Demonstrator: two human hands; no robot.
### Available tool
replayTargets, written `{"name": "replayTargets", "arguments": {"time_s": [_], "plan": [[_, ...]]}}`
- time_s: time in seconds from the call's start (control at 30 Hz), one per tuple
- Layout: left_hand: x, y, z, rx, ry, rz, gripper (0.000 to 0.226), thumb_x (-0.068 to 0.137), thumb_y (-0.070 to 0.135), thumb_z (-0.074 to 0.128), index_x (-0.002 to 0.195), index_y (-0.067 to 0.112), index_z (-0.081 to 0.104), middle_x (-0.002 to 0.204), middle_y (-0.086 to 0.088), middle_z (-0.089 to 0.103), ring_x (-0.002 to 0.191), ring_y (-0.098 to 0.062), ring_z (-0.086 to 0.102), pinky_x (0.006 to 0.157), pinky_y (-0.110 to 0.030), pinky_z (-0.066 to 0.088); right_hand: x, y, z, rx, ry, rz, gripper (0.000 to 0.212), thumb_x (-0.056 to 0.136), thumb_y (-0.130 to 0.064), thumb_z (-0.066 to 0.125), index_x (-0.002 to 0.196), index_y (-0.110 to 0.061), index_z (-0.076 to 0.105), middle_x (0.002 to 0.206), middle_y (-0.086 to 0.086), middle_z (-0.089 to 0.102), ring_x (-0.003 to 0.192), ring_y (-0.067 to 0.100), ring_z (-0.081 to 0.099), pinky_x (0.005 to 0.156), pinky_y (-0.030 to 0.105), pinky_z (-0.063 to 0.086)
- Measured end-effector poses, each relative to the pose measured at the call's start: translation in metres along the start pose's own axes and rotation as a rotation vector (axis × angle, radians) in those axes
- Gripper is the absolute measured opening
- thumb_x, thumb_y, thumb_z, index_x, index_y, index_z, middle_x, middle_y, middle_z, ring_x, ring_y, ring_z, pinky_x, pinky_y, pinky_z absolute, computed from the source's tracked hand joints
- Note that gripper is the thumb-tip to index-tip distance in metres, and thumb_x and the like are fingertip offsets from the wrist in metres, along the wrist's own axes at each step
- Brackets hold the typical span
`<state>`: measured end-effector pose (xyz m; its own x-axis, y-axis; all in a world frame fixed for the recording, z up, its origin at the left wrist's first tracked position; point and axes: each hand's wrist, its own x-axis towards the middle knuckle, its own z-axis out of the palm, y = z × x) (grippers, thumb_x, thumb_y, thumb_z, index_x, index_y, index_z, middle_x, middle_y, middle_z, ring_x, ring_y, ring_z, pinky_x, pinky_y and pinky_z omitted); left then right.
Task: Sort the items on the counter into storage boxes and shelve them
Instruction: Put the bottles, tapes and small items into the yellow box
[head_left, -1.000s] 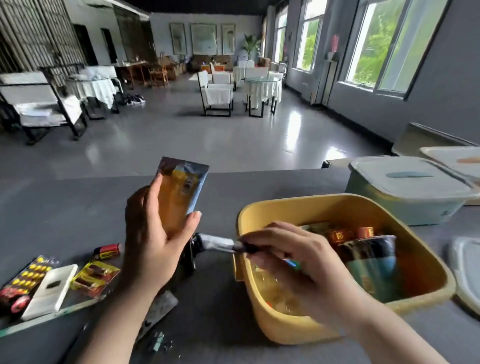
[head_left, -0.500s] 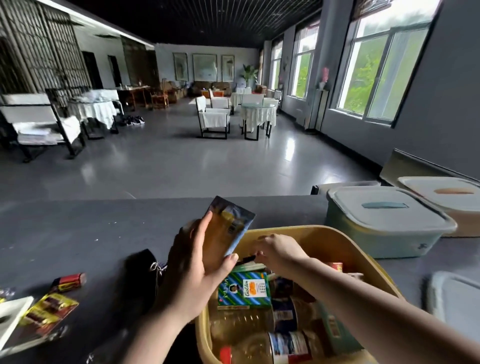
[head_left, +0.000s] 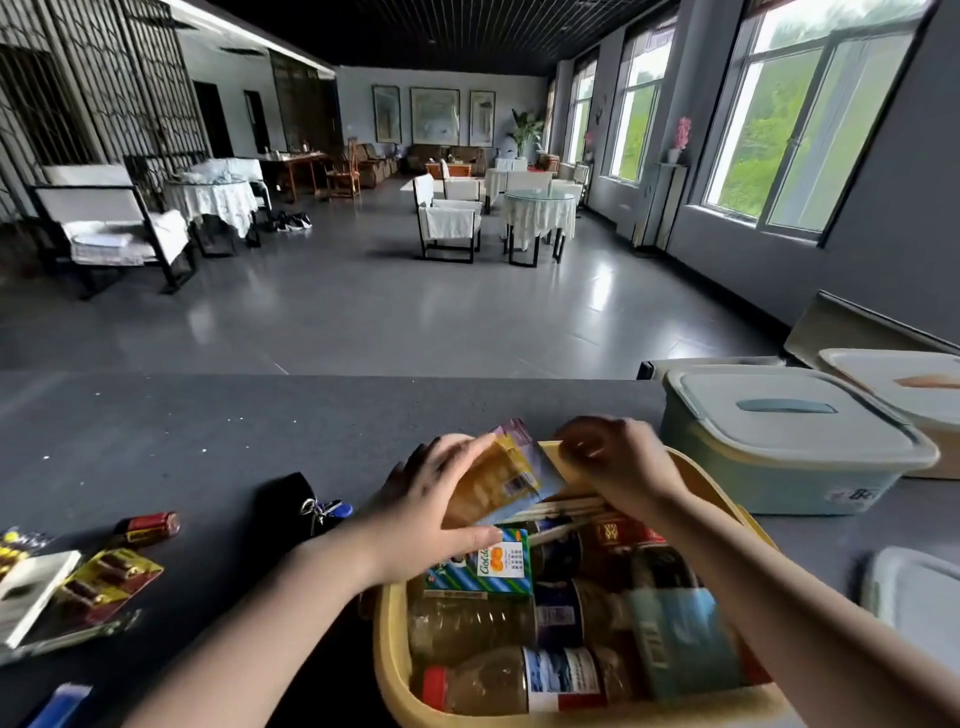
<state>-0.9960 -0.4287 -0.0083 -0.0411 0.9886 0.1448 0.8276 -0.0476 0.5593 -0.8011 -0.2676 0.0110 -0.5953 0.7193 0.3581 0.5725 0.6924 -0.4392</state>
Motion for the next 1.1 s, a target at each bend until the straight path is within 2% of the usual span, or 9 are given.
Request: {"name": "replayTargets", "arguments": {"time_s": [0.1, 0.17, 0.43, 0.6, 0.7, 0.83, 0.9, 0.97, 1.1], "plan": [[0.018, 0.007, 0.004, 0.224, -0.206, 0.009, 0.085, 0.08, 0.064, 0.058, 0.138, 0.059, -0.004, 0.139, 0.031, 0.006, 0.135, -0.017, 0.024, 0.107, -0.038, 0.025, -0.023, 0.01, -0.013, 0.253, 0.29, 0.144, 0.027, 0.08, -0.01, 0.071, 0.097, -0.03, 0.07, 0.077, -0.015, 0.071, 0.071, -0.006, 0.065, 0.068, 0.016, 0.053], [0.024, 0.01, 0.012, 0.377, -0.291, 0.033, 0.088, 0.081, 0.062, 0.058, 0.144, 0.046, 0.0, 0.144, 0.021, 0.011, 0.138, -0.02, 0.021, 0.113, -0.038, 0.019, -0.035, 0.011, -0.01, 0.254, 0.345, 0.167, 0.027, 0.08, -0.01, 0.072, 0.097, -0.031, 0.069, 0.076, -0.017, 0.069, 0.071, -0.008, 0.063, 0.063, 0.006, 0.046], [0.025, 0.002, 0.022, 0.494, -0.429, -0.068, 0.09, 0.083, 0.05, 0.064, 0.146, 0.046, 0.001, 0.158, 0.014, 0.011, 0.145, -0.021, 0.014, 0.116, -0.045, 0.022, -0.041, 0.007, -0.002, 0.162, 0.238, 0.082, 0.024, 0.08, -0.015, 0.071, 0.099, -0.03, 0.068, 0.076, -0.027, 0.063, 0.069, -0.003, 0.061, 0.065, 0.021, 0.052], [0.026, 0.003, 0.022, 0.533, -0.438, -0.116, 0.085, 0.078, 0.066, 0.058, 0.147, 0.041, 0.015, 0.159, 0.012, 0.009, 0.145, -0.019, 0.018, 0.114, -0.046, 0.027, -0.041, 0.007, 0.0, 0.121, 0.214, 0.052, 0.027, 0.08, -0.014, 0.073, 0.102, -0.028, 0.067, 0.077, -0.022, 0.065, 0.069, -0.002, 0.06, 0.065, 0.023, 0.051], [0.021, 0.01, 0.019, 0.455, -0.201, -0.1, 0.079, 0.078, 0.069, 0.055, 0.145, 0.037, 0.028, 0.155, 0.009, 0.027, 0.14, -0.018, 0.029, 0.113, -0.04, 0.025, -0.041, 0.002, -0.001, 0.089, 0.184, 0.031, 0.028, 0.081, -0.015, 0.073, 0.105, -0.027, 0.066, 0.079, -0.014, 0.067, 0.068, 0.006, 0.061, 0.066, 0.025, 0.05], [-0.013, 0.019, 0.024, 0.001, 0.594, -0.188, 0.04, 0.086, 0.051, 0.054, 0.119, 0.029, 0.059, 0.121, 0.01, 0.063, 0.112, -0.011, 0.056, 0.097, -0.034, 0.045, -0.044, 0.001, -0.008, 0.114, 0.245, 0.072, 0.032, 0.082, -0.018, 0.07, 0.106, -0.037, 0.061, 0.08, -0.009, 0.068, 0.068, 0.017, 0.064, 0.068, 0.035, 0.054], [-0.046, 0.011, 0.024, -0.204, 0.899, -0.248, 0.028, 0.087, 0.045, 0.051, 0.109, 0.03, 0.062, 0.108, 0.015, 0.064, 0.103, -0.004, 0.058, 0.09, -0.031, 0.047, -0.044, -0.012, -0.004, 0.258, 0.208, 0.093, 0.032, 0.085, -0.023, 0.065, 0.11, -0.042, 0.057, 0.092, -0.01, 0.067, 0.08, 0.018, 0.066, 0.072, 0.042, 0.055], [-0.085, -0.006, 0.025, -0.268, 1.009, -0.313, 0.024, 0.089, 0.043, 0.049, 0.109, 0.033, 0.06, 0.107, 0.017, 0.062, 0.104, -0.001, 0.056, 0.09, -0.029, 0.046, -0.053, -0.039, 0.009, 0.356, 0.154, 0.018, 0.035, 0.088, -0.025, 0.066, 0.116, -0.043, 0.057, 0.103, -0.009, 0.066, 0.091, 0.017, 0.065, 0.076, 0.038, 0.053], [-0.166, -0.056, 0.017, -0.224, 1.094, -0.555, 0.02, 0.091, 0.025, 0.056, 0.109, 0.03, 0.06, 0.108, 0.015, 0.061, 0.101, 0.006, 0.053, 0.089, -0.027, 0.045, -0.105, -0.146, 0.05, 0.443, 0.149, -0.206, 0.026, 0.085, -0.045, 0.056, 0.111, -0.042, 0.06, 0.1, -0.02, 0.062, 0.086, 0.002, 0.059, 0.075, 0.017, 0.046]]}}
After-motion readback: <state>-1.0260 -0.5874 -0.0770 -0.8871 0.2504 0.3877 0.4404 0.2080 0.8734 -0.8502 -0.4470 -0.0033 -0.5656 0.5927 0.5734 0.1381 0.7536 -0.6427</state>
